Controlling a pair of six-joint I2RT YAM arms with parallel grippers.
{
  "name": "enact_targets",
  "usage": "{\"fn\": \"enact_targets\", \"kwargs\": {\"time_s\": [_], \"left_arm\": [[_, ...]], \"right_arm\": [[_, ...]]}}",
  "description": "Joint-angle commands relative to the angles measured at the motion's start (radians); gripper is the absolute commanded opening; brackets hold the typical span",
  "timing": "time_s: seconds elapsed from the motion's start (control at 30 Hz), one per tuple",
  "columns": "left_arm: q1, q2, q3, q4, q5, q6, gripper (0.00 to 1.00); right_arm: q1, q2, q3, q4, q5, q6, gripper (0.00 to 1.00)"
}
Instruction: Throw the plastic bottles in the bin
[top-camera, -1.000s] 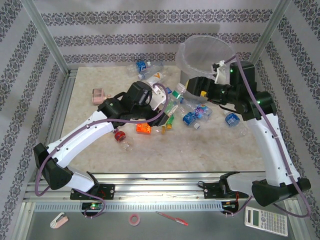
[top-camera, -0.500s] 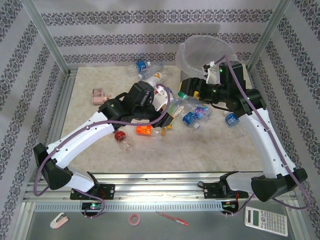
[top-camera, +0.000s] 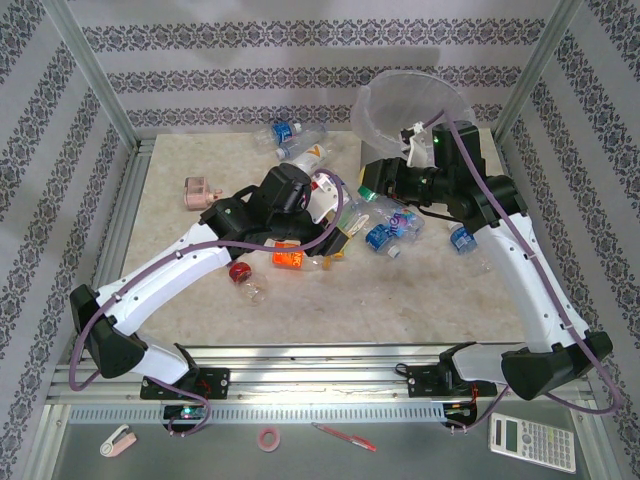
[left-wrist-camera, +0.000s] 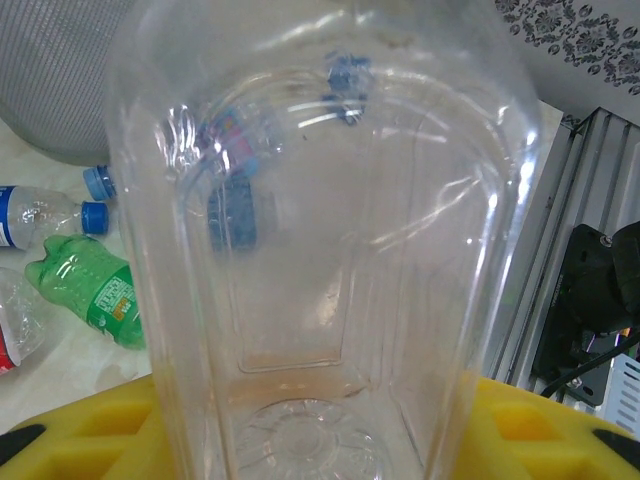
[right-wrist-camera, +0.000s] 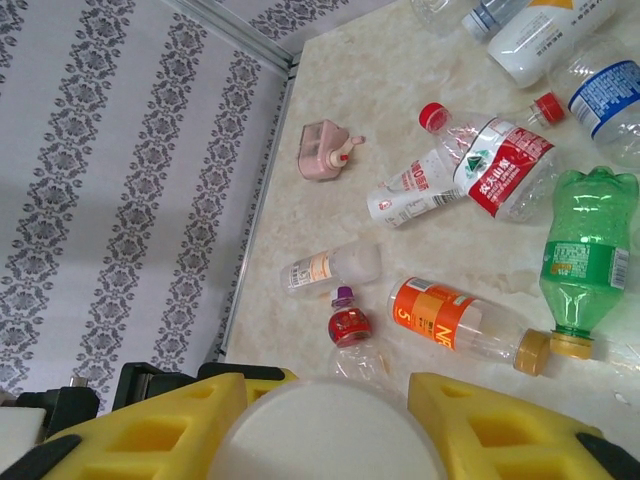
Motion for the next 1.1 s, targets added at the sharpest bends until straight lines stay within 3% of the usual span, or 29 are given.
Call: {"fn": "enact_targets", "kwargs": {"time_s": [0.0,0.2,0.33,0.5,0.83,1.07], "left_arm": [[-0.016,0.003,0.035,0.032,0.003,0.011,0.40],[-0.016,0.017,0.047,0.024,0.000,0.017,0.44],[-0.016,0.011,0.042,0.042,-0.017,0.012,0.74],[-0.016,-0.013,0.014,0.085,-0.039,0.000,0.99],[-0.016,-0.096,-0.065,0.239,-0.096,-0.023,1.00],[-0.016,-0.170,-0.139,0.400,-0.144,-0.036,1.00]], "right_arm": [[0.008,0.012,0.032,-0.018,-0.006,-0.001,0.36],[0.008,0.018,0.051,-0.042,-0.001,-0.009,0.19],[0.009,0.021,0.065,-0.049,0.008,-0.017,0.10],[0.008,0.022,0.078,-0.050,0.026,-0.025,0.07],[-0.015,0.016,0.129,-0.065,0.101,-0.064,0.02],[-0.083,0.003,0.206,-0.050,0.162,-0.103,0.00]]}}
